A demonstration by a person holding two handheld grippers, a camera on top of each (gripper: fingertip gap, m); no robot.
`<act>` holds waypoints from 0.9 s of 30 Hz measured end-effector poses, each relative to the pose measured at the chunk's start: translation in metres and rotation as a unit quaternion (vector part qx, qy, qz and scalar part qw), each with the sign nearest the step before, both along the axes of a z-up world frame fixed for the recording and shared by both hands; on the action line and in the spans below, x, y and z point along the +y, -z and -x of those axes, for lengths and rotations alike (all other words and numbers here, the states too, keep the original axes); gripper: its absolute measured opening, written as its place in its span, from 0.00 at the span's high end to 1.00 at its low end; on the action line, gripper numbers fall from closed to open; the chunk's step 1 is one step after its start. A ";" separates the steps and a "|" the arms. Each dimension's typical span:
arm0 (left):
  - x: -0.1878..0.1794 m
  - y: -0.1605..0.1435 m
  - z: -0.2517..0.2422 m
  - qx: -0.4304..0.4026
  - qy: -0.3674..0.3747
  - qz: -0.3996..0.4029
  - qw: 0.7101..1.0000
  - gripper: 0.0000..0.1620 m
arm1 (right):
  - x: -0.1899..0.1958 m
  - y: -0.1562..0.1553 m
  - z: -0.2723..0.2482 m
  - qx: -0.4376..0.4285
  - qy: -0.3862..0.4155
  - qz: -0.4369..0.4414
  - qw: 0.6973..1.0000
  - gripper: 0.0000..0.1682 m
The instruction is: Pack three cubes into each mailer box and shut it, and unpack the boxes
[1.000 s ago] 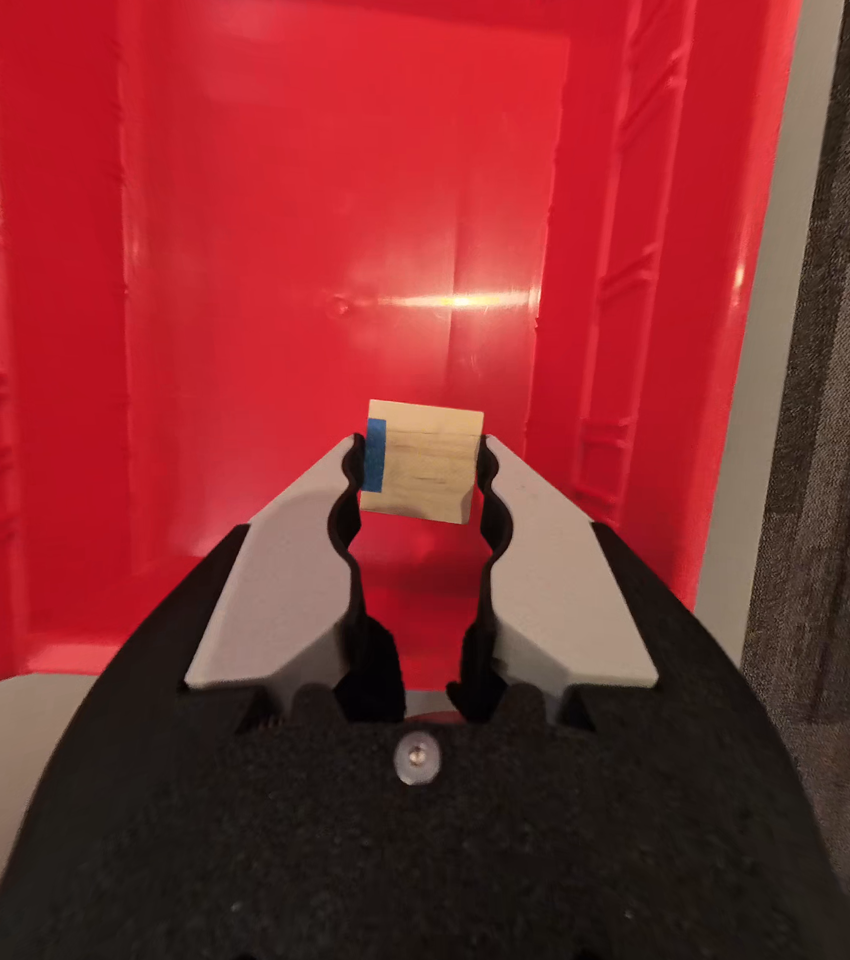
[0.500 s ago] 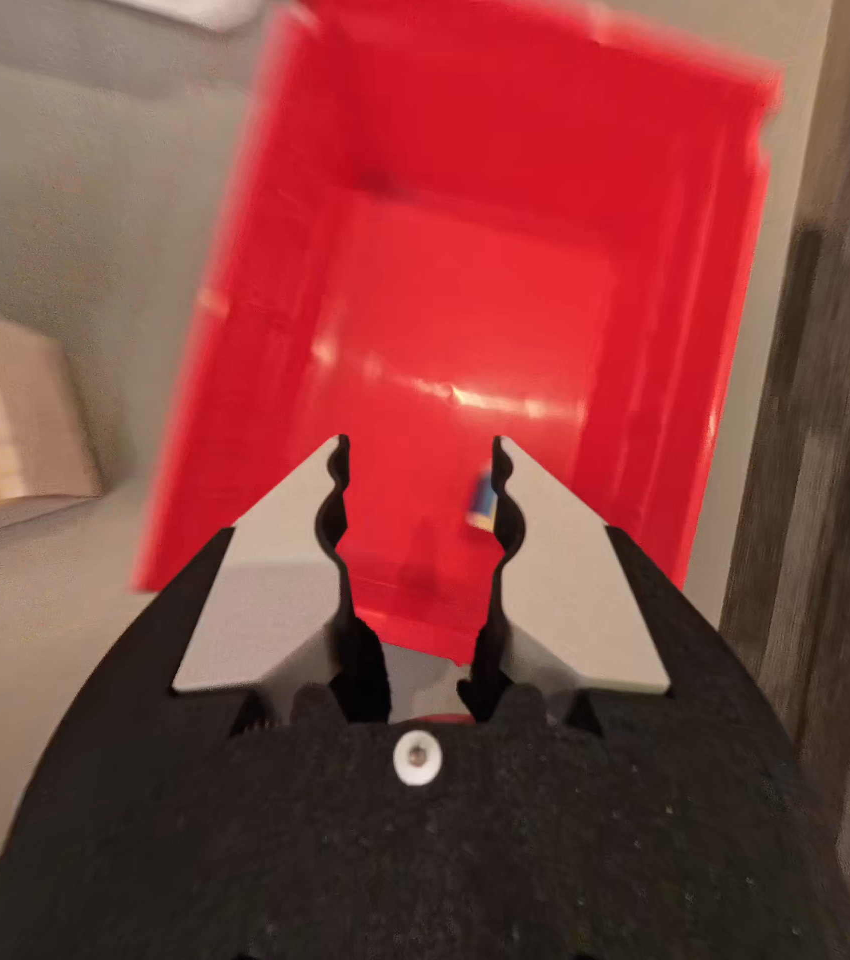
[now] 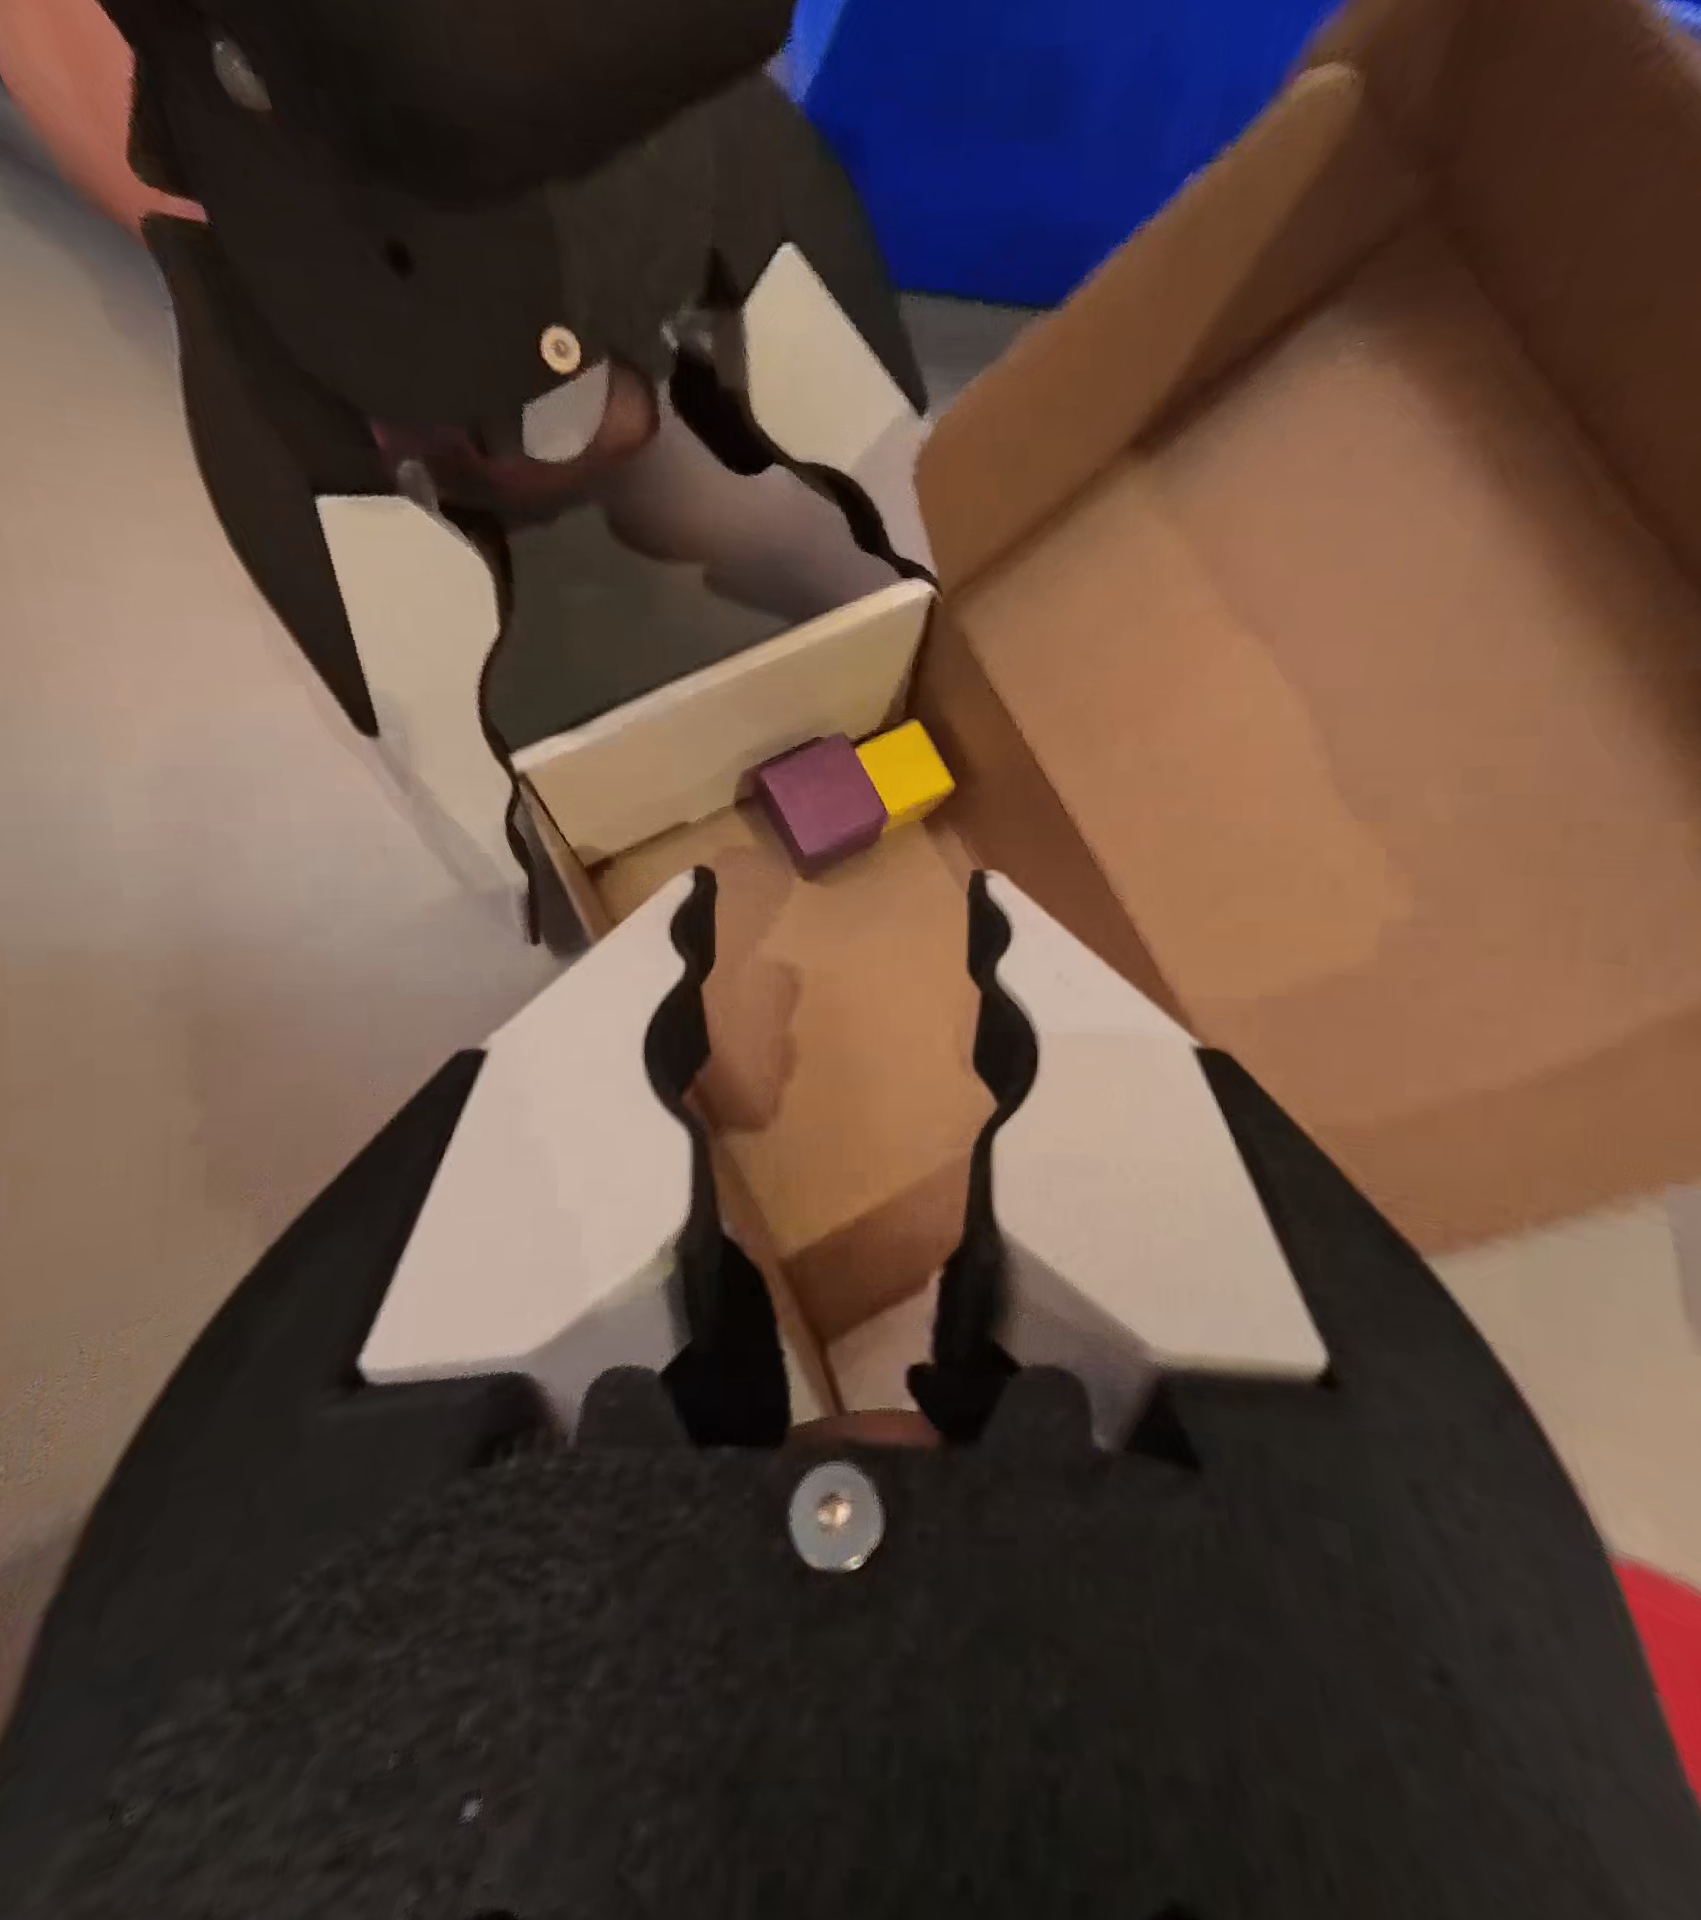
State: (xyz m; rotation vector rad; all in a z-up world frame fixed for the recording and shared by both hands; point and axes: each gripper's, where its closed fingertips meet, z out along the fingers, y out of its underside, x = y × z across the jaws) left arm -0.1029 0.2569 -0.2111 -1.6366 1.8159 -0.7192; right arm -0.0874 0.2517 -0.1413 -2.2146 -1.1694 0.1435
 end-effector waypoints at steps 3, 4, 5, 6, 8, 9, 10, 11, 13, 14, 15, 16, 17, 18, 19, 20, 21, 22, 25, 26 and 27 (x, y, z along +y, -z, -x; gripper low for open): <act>0.000 -0.001 -0.003 -0.002 -0.002 0.002 1.000 0.16 | 0.007 0.023 0.011 -0.013 -0.048 0.054 0.997 0.71; -0.001 -0.001 -0.004 -0.002 -0.002 0.000 1.000 0.16 | 0.008 0.028 0.013 -0.022 -0.061 0.066 0.996 0.71; -0.001 -0.001 -0.005 -0.002 -0.002 -0.002 1.000 0.16 | 0.010 0.031 0.015 -0.029 -0.071 0.067 0.995 0.71; -0.001 -0.001 -0.005 -0.002 -0.002 -0.004 1.000 0.16 | 0.011 0.033 0.018 -0.030 -0.082 0.068 0.994 0.72; -0.001 -0.002 -0.006 -0.004 -0.004 -0.004 1.000 0.16 | 0.013 0.040 0.019 -0.045 -0.093 0.070 0.992 0.73; -0.001 -0.002 -0.006 -0.005 -0.006 -0.003 1.000 0.16 | 0.014 0.044 0.019 -0.054 -0.095 0.068 0.992 0.73; -0.001 -0.002 -0.006 -0.006 -0.007 -0.001 1.000 0.16 | 0.015 0.047 0.019 -0.059 -0.097 0.068 0.991 0.75; -0.001 -0.002 -0.006 -0.007 -0.008 0.001 1.000 0.16 | 0.015 0.051 0.019 -0.063 -0.099 0.069 0.991 0.77; -0.001 -0.002 -0.006 -0.010 -0.010 0.004 1.000 0.16 | 0.017 0.055 0.018 -0.072 -0.100 0.060 0.991 0.84; -0.001 -0.002 -0.006 -0.009 -0.012 0.005 1.000 0.16 | 0.017 0.055 0.018 -0.073 -0.099 0.054 0.991 0.85; -0.001 -0.002 -0.006 -0.009 -0.013 0.005 1.000 0.16 | 0.016 0.055 0.017 -0.075 -0.096 0.053 0.991 0.85; -0.001 -0.002 -0.006 -0.009 -0.013 0.005 1.000 0.16 | 0.014 0.053 0.016 -0.074 -0.092 0.053 0.992 0.85; -0.001 -0.002 -0.007 -0.010 -0.014 0.005 1.000 0.16 | 0.012 0.050 0.015 -0.071 -0.087 0.049 0.992 0.85; -0.001 -0.002 -0.007 -0.010 -0.014 0.006 1.000 0.16 | 0.010 0.044 0.013 -0.065 -0.081 0.043 0.994 0.85; -0.001 -0.002 -0.007 -0.011 -0.015 0.006 1.000 0.16 | 0.008 0.036 0.011 -0.057 -0.072 0.033 0.995 0.85; -0.001 -0.002 -0.007 -0.011 -0.015 0.006 1.000 0.16 | 0.006 0.025 0.008 -0.044 -0.061 0.023 0.997 0.85; -0.001 -0.003 -0.007 -0.011 -0.016 0.006 1.000 0.16 | 0.003 0.013 0.003 -0.029 -0.050 0.013 0.998 0.85; -0.001 -0.002 -0.007 -0.011 -0.017 0.006 1.000 0.16 | 0.000 -0.002 -0.003 -0.013 -0.035 -0.002 0.999 0.85; 0.000 -0.002 -0.007 -0.011 -0.021 0.004 1.000 0.16 | -0.007 -0.054 -0.041 0.042 0.042 -0.063 0.996 0.85; 0.000 -0.003 -0.007 -0.011 -0.023 0.004 1.000 0.16 | -0.011 -0.072 -0.057 0.066 0.070 -0.082 0.992 0.85; 0.000 -0.003 -0.008 -0.011 -0.025 0.003 1.000 0.16 | -0.015 -0.088 -0.079 0.074 0.103 -0.096 0.987 0.85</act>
